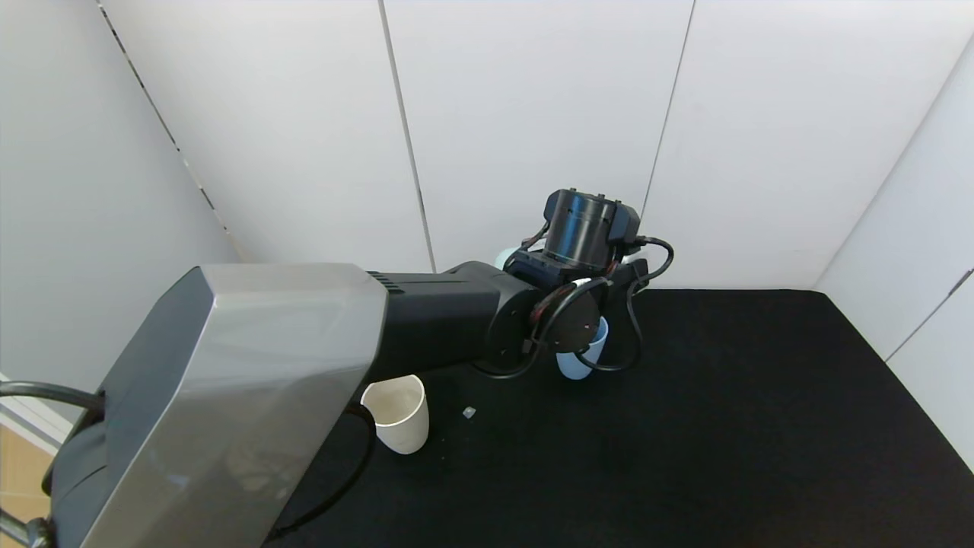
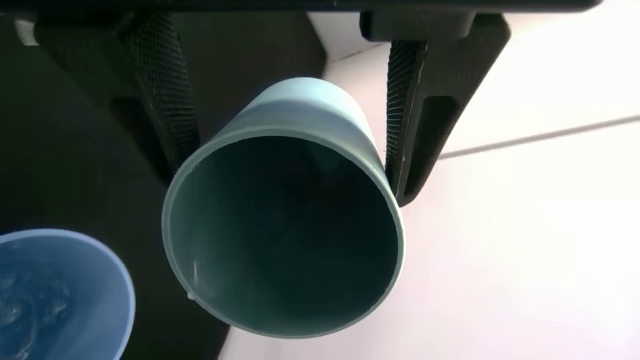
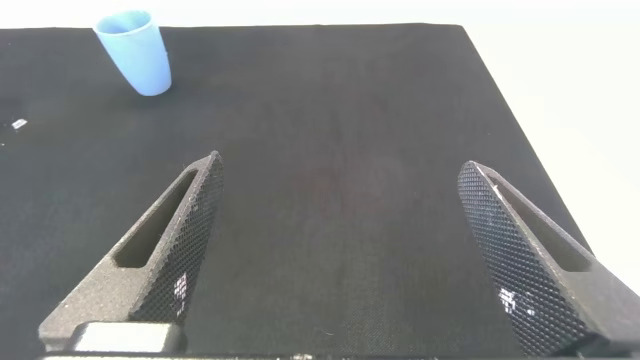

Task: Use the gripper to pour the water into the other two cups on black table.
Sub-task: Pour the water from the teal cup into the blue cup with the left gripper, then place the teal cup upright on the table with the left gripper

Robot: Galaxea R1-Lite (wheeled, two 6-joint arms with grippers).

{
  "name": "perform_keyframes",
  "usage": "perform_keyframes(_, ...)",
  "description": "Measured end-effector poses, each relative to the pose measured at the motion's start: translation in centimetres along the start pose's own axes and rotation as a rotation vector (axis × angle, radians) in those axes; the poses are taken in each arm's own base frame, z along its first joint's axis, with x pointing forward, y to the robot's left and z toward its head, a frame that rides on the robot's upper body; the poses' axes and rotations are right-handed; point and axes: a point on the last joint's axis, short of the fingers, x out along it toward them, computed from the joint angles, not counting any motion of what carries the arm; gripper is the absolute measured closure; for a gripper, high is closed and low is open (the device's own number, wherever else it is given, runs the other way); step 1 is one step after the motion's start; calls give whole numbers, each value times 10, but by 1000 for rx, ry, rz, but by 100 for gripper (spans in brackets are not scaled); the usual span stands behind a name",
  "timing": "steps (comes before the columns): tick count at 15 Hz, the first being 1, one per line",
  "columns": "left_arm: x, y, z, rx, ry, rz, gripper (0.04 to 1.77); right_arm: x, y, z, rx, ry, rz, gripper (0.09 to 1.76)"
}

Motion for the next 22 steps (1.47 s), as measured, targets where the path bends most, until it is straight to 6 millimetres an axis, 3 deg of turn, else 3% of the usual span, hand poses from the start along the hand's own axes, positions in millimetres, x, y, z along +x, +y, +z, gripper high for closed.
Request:
perform_keyframes(6, -2, 7, -9, -262, -14, -62, 70, 0, 0, 0, 0, 0, 0, 14)
perform_keyframes(14, -43, 37, -36, -850, -23, -192, 70, 0, 0, 0, 0, 0, 0, 14)
perform_keyframes(17, -57, 35, -54, -967, -24, -188, 70, 0, 0, 0, 0, 0, 0, 14)
perform_keyframes(22, -80, 19, -88, -1121, -166, -128, 70, 0, 0, 0, 0, 0, 0, 14)
